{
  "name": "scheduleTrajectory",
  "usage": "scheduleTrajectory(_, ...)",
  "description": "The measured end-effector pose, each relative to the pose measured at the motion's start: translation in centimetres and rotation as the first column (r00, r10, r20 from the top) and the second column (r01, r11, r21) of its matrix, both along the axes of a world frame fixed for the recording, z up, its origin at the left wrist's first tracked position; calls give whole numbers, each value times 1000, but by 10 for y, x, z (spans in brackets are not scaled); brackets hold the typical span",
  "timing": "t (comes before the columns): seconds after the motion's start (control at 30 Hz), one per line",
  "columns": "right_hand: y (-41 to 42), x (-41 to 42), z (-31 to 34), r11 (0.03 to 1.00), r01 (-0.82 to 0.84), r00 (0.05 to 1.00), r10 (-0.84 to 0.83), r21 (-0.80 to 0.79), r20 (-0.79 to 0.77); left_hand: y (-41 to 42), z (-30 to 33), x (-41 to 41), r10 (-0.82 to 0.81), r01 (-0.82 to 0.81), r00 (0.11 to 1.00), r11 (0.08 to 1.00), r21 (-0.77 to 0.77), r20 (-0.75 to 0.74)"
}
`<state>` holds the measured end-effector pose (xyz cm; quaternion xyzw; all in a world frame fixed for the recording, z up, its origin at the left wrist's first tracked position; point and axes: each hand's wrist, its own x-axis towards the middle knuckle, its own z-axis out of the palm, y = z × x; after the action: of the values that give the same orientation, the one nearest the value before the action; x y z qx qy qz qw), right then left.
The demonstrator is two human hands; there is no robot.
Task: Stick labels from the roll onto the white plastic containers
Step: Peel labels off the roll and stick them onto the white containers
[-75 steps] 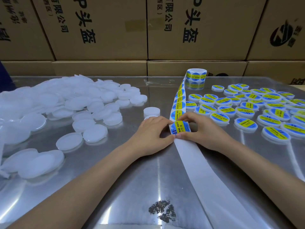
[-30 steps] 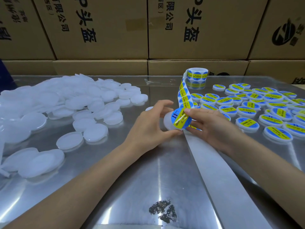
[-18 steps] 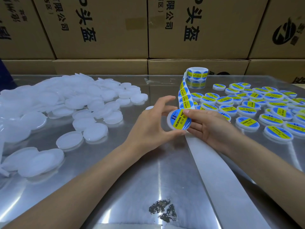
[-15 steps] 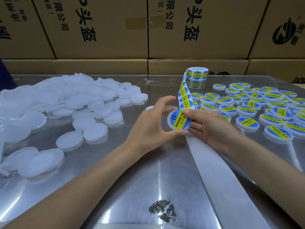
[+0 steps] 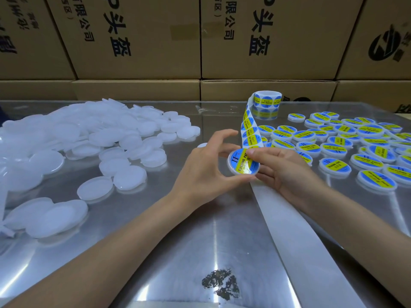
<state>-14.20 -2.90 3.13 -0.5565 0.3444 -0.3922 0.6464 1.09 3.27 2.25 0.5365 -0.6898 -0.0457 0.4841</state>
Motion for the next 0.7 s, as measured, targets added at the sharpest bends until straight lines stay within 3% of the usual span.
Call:
scheduleTrajectory(0.17,3,3,0,972,77,994,-92,-223,-55,0,0,0,5,-5,995,1000,7,-98)
scheduleTrajectory(0.3,1,4,-2,813,86,964,-214,-576,-159,0,1,-2,18,-21,992,1000,-18,-127)
scheduleTrajectory(0.43,-2,1,-2,668,36,891,-359,-743,-279,1,1,-1,10,-14,991,999,-31,-137)
scheduleTrajectory(0.5,-5,-4,1,640,-14,845,-403,-768,-352,2,0,-1,-1,0,994,1000,-6,-112)
scheduleTrajectory(0.57,-8,-8,4,695,16,834,-406,-719,-373,4,1,-4,-13,12,996,1000,-3,-94)
scheduleTrajectory(0.63,-8,-7,5,803,36,891,-296,-595,-344,4,4,-7,-40,37,996,999,-31,-80)
scheduleTrajectory(0.7,-4,-4,7,879,-57,922,-135,-473,-362,4,7,-9,-65,61,996,996,-65,-65)
